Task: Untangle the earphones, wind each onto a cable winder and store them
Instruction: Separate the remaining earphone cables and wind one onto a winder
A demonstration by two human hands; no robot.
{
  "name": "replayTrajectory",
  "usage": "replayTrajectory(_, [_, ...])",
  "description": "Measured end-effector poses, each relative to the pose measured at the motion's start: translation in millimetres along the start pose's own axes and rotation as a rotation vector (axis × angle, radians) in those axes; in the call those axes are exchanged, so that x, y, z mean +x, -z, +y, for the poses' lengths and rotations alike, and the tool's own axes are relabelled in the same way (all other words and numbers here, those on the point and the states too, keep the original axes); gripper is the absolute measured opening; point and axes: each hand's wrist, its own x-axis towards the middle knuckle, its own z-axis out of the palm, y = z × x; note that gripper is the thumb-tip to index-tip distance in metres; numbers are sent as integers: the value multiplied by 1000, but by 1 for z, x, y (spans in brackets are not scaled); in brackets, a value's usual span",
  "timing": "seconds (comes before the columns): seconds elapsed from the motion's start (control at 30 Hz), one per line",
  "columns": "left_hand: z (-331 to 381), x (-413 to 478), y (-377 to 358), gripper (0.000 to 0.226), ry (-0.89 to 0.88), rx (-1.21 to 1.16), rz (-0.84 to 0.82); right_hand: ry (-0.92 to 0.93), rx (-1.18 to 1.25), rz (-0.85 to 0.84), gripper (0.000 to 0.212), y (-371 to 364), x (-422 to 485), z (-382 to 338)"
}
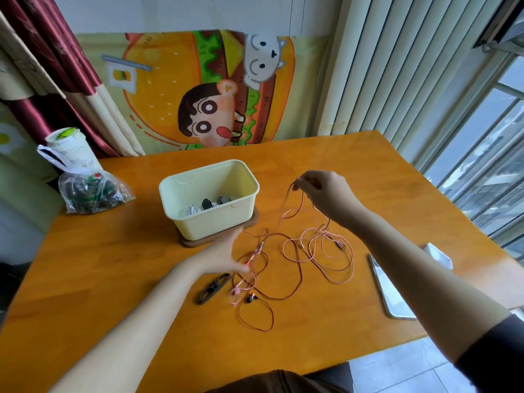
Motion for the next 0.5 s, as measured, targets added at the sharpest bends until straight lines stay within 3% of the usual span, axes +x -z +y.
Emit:
replayTrajectory(0.07, [32,2,3,92,-166,-216,148,32,-11,-38,23,-1,-2,-5])
replayTrajectory(0.13, [60,5,4,77,-273,-408,175,55,-6,-36,22,1,-2,-9])
replayTrajectory(0.3, [73,12,-4,13,-336,-458,113,13,-14,70,23,10,0,0])
replayTrajectory(0.5, [16,11,-10,28,-100,-317,106,-147,31,291,25,33,4,25])
